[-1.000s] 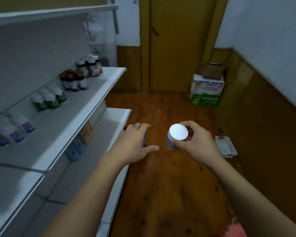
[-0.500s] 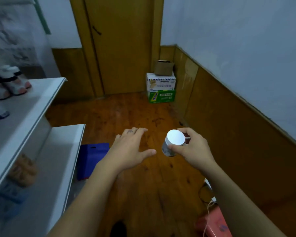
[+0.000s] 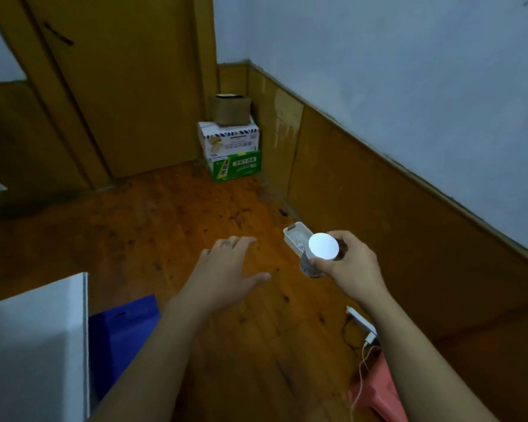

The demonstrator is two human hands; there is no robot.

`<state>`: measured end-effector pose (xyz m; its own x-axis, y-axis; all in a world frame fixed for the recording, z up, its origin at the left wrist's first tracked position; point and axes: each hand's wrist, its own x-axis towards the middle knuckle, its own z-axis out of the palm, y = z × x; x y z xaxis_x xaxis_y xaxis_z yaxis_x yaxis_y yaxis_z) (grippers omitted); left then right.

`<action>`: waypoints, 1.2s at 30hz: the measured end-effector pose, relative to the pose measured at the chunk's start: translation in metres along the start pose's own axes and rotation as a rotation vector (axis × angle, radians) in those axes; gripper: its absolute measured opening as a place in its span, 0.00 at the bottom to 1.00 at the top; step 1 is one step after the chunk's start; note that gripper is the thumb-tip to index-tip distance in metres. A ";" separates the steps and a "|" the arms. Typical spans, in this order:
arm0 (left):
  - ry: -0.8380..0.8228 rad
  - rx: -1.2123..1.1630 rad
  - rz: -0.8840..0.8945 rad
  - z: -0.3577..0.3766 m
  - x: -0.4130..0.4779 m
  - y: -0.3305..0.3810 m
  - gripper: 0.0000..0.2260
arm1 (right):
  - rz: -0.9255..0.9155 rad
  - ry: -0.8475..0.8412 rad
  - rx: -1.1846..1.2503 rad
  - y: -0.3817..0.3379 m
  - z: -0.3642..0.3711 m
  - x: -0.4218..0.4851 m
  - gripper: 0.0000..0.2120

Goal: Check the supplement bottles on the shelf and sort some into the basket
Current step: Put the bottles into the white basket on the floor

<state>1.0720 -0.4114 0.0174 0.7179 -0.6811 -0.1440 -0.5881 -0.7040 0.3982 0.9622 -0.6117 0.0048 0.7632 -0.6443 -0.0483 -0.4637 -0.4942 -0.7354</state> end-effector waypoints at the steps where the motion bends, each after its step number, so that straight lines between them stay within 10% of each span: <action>1: -0.011 0.017 0.021 -0.003 0.015 -0.004 0.33 | 0.021 0.015 0.004 0.001 0.002 0.009 0.30; 36: -0.243 0.106 0.257 0.002 0.494 0.015 0.32 | 0.308 0.048 0.385 0.068 0.011 0.409 0.22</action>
<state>1.4170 -0.7583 -0.0499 0.4396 -0.8574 -0.2678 -0.7823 -0.5119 0.3549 1.2477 -0.9028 -0.0724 0.5910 -0.7573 -0.2779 -0.4575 -0.0309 -0.8887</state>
